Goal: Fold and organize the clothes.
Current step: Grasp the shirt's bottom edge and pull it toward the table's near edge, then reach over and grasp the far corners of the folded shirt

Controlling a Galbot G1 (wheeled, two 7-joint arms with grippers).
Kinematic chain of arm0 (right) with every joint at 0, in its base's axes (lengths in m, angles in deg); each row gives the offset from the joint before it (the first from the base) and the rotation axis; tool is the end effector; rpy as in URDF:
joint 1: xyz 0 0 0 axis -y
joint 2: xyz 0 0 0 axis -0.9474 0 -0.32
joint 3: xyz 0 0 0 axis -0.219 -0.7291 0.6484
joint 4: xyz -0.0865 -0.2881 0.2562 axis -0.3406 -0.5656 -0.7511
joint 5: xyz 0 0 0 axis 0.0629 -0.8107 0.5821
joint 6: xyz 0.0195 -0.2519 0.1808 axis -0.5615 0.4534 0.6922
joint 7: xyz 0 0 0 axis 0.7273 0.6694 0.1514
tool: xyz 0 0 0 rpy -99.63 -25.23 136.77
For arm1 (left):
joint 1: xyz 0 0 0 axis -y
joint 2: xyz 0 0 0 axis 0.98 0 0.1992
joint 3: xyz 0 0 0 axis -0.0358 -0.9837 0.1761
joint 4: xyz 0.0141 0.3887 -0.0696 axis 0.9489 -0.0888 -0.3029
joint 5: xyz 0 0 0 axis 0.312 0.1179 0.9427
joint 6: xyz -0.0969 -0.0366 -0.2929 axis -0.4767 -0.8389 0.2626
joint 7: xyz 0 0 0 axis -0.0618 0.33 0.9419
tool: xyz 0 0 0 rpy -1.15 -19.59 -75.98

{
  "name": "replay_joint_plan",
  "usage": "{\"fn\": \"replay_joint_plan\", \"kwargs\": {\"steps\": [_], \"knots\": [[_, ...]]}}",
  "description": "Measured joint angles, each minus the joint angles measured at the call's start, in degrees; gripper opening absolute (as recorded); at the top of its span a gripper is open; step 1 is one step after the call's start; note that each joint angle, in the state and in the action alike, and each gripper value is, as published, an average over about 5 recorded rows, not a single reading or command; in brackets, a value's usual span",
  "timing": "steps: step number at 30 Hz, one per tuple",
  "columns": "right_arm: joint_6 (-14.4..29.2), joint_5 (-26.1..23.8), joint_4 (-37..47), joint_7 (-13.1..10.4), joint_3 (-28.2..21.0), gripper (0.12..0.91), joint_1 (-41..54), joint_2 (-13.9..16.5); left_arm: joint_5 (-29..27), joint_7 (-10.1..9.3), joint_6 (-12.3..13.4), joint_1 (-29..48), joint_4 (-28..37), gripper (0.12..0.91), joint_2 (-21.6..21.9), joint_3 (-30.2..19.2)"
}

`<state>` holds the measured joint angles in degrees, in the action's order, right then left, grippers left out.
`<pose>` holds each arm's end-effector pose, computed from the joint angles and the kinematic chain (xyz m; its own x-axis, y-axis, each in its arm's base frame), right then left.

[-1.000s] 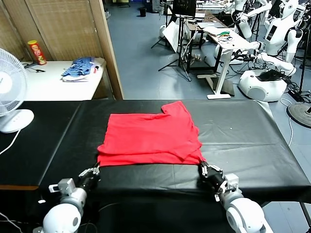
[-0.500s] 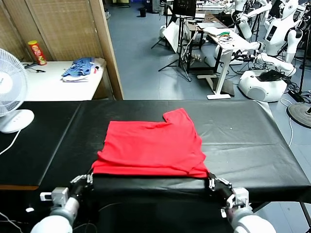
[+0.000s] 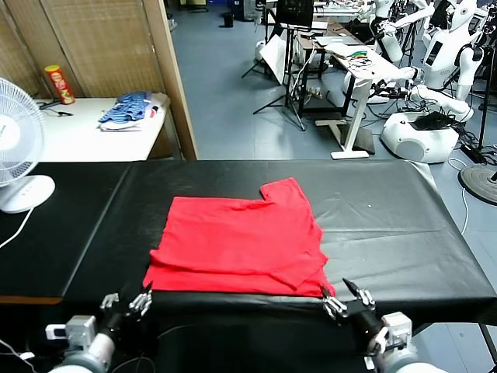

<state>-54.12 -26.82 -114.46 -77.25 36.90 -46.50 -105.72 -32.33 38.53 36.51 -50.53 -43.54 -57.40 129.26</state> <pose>0.1291 -0.0963 -0.2515 -0.9284 -0.1743 0.3280 -0.1880 0.9821 -0.0101 0.0773 0.1082 -0.2700 -0.8927 0.0102 0.4505 -0.0130 0.9987 -0.0483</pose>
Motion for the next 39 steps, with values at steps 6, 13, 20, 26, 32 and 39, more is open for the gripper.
{"fn": "replay_joint_plan", "kwargs": {"steps": [6,13,20,26,32,39], "knots": [[-0.6,1.8,11.4,-1.4,-5.7,0.798,16.3,1.4,4.7,-2.14,-1.8,10.9,3.6,0.798,3.5,-3.6],[-2.4,3.0,26.3,-3.8,-13.9,0.798,33.5,0.4,10.1,-4.11,-3.9,29.3,15.7,0.798,7.0,-11.6],[-2.3,4.2,39.6,-3.7,-20.0,0.798,45.9,-2.2,12.9,-5.24,-5.0,43.7,28.5,0.798,7.0,-18.9],[-2.7,4.7,48.6,-3.6,-23.6,0.798,52.2,-4.7,13.6,-4.29,-6.2,53.5,39.5,0.798,5.7,-22.8],[-2.3,4.6,55.3,-2.7,-24.9,0.798,55.7,-7.3,14.1,-2.11,-8.5,58.9,47.5,0.798,4.7,-24.9],[-2.1,3.9,60.4,-2.1,-25.5,0.798,57.6,-9.8,12.2,-1.05,-7.8,61.1,51.7,0.798,4.2,-25.8]]}}
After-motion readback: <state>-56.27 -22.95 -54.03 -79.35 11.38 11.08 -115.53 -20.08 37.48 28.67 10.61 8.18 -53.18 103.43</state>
